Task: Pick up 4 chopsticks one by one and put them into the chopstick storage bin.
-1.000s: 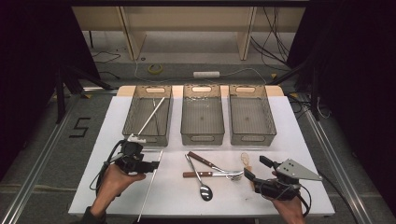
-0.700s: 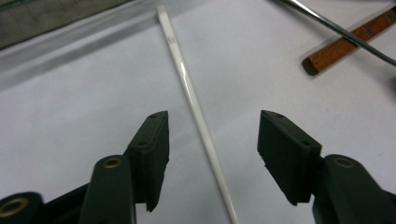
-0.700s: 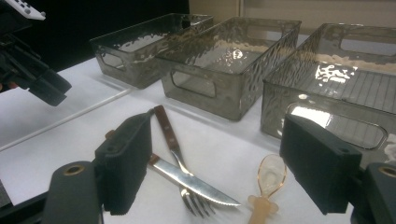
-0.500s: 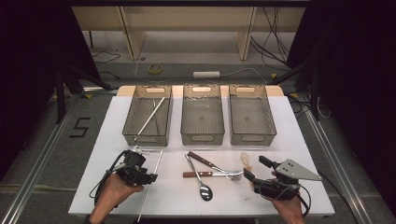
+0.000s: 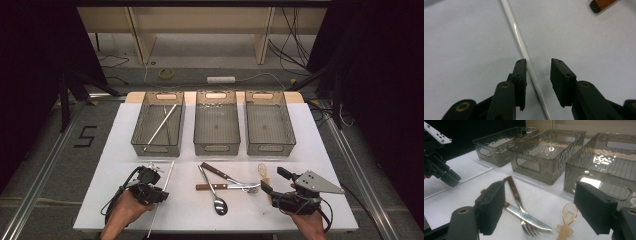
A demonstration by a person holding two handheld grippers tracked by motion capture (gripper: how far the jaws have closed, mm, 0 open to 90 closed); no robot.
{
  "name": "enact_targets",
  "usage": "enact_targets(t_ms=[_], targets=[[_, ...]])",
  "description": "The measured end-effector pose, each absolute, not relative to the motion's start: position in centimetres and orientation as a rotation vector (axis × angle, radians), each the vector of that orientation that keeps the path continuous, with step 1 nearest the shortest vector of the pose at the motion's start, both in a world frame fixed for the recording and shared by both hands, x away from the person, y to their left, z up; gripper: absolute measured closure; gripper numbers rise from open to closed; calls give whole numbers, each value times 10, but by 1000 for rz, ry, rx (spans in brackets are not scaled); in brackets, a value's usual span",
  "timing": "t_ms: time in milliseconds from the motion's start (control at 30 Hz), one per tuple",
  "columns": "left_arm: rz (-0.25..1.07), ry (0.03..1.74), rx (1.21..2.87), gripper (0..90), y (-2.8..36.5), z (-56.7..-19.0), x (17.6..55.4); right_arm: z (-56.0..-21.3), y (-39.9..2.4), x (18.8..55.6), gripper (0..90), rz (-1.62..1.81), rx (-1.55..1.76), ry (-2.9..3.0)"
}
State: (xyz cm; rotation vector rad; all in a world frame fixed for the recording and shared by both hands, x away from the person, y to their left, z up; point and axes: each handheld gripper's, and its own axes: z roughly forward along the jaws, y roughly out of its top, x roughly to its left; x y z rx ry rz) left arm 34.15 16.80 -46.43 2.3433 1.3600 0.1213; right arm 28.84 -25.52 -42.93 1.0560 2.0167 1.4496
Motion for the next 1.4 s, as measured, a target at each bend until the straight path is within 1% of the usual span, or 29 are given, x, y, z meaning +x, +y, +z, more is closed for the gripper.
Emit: enact_targets(t_ms=[133,467,567,767,1100,1300,1400], targets=[[127,1363,2351,675,167,-467,342,-429,-255,288,262,1451,1050,2017],[170,1342,2402,752,162,-468,344,-429,-254,288,262,1446,1052,2022],[201,1324,2420,756,160,-468,343,-429,-254,288,262,1449,1051,2021],[219,1324,2430,768,157,-468,342,-430,-254,288,263,1444,1053,2022],[220,1326,2409,793,156,-467,342,-430,-253,289,263,1443,1055,2020],[229,1340,2411,794,153,-467,342,-430,-253,288,264,1442,1053,2022],[218,1352,2426,776,152,-467,343,-429,-254,288,264,1443,1055,2020]])
